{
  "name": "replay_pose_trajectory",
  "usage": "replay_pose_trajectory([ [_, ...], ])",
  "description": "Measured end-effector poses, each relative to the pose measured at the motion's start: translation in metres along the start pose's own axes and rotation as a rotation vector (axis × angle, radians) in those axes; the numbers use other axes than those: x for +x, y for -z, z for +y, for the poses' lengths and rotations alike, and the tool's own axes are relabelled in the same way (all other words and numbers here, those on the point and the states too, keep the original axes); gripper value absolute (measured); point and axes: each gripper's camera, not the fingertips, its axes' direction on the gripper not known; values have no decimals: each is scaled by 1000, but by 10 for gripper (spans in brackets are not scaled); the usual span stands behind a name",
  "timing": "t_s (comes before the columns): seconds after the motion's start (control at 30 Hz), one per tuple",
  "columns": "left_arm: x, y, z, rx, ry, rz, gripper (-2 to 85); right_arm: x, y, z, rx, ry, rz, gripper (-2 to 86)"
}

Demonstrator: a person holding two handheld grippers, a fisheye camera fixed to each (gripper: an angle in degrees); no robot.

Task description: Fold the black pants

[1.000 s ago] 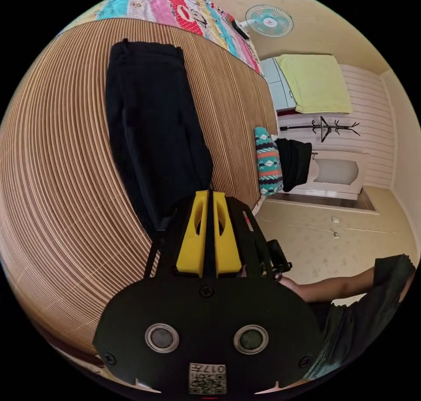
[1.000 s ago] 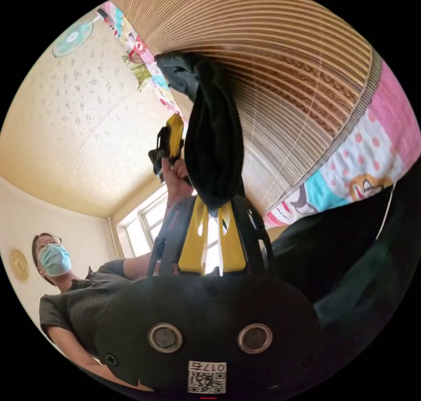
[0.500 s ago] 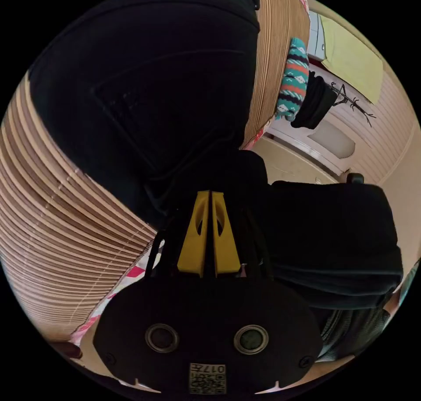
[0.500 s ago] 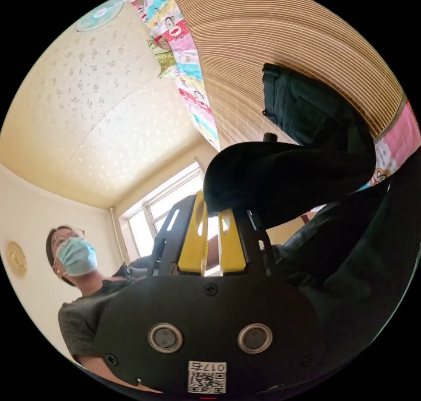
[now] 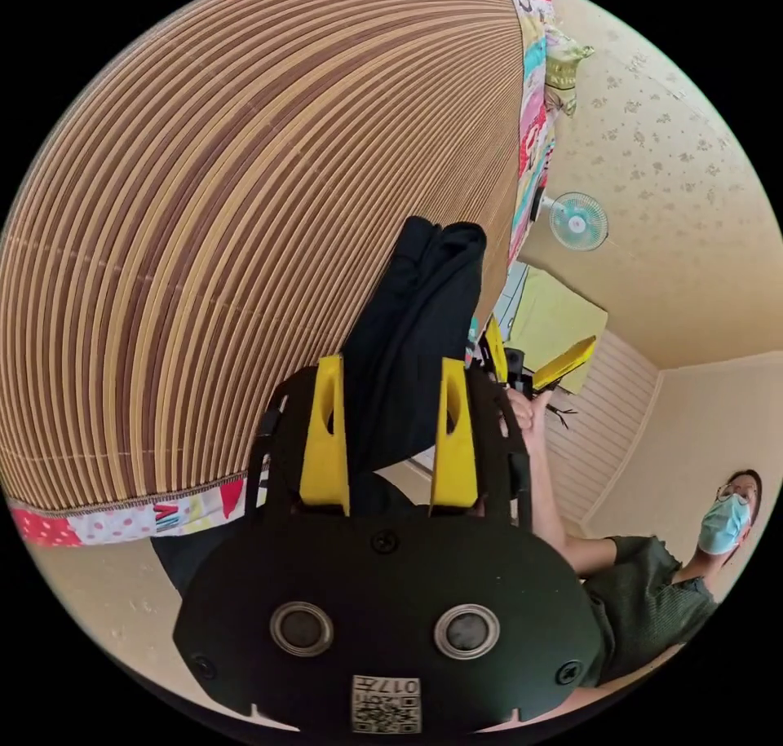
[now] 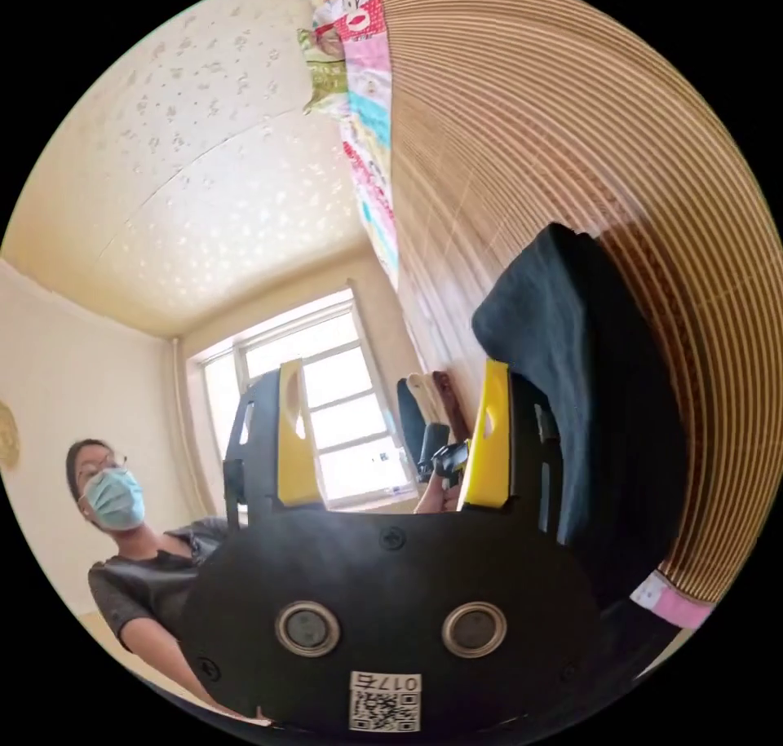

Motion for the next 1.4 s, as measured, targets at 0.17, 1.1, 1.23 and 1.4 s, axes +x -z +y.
replay_pose_trajectory([
  [0.17, 20, -16, -14, -91, -92, -134, 176, -12, 32, 11, 5, 88, 355, 247],
  [1.1, -24, 22, 130, -489, -48, -285, 98, 108, -48, 57, -378, -272, 379, 109],
  [1.23, -15, 112, 172, -401, -88, -327, 92, 89, -121, 58, -454, -209, 311, 102],
  [1.4, 8, 257, 246, -274, -94, -348, 88, 45, -246, 58, -616, -121, 204, 99],
])
